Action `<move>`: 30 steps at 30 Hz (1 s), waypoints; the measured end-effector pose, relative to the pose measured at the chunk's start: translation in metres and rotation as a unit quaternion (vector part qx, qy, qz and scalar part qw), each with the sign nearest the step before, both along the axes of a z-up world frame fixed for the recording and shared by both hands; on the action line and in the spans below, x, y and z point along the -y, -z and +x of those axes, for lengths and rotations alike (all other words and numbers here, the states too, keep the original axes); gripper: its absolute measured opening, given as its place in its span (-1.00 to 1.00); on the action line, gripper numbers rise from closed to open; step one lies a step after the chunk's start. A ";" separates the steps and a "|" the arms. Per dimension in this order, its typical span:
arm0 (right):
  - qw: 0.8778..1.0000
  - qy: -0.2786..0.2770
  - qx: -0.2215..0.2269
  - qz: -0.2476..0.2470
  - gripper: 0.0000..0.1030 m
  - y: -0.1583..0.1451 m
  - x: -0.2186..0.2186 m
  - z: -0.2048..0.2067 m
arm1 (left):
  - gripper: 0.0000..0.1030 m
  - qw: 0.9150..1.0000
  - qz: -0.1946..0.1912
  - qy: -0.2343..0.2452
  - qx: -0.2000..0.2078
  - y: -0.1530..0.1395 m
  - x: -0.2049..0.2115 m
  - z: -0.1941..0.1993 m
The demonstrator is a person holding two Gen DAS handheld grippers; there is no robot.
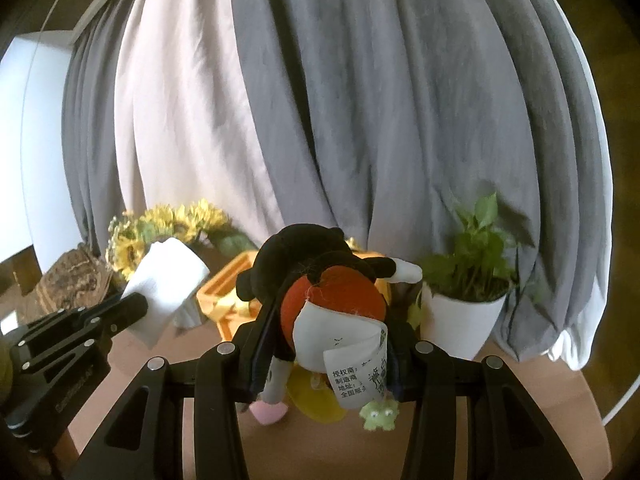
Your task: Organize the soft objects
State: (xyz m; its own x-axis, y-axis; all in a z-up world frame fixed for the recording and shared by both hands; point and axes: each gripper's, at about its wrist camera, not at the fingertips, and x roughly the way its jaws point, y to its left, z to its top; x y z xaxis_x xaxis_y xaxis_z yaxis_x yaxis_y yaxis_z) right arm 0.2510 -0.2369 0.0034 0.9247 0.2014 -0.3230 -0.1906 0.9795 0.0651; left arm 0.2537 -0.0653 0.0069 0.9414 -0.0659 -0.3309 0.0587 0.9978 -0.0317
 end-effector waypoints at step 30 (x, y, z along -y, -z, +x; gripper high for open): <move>0.999 -0.002 0.030 0.012 -0.10 -0.030 -0.012 0.071 | -0.83 0.999 0.024 0.000 0.045 -0.029 -0.011 0.078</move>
State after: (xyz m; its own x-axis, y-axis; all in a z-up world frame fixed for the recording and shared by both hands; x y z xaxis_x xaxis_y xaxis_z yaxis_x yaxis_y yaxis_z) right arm 0.3223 -0.2252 0.0337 0.9412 0.2128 -0.2626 -0.1995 0.9769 0.0766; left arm 0.3312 -0.0538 0.0362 0.9673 -0.0528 -0.2480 0.0601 0.9979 0.0220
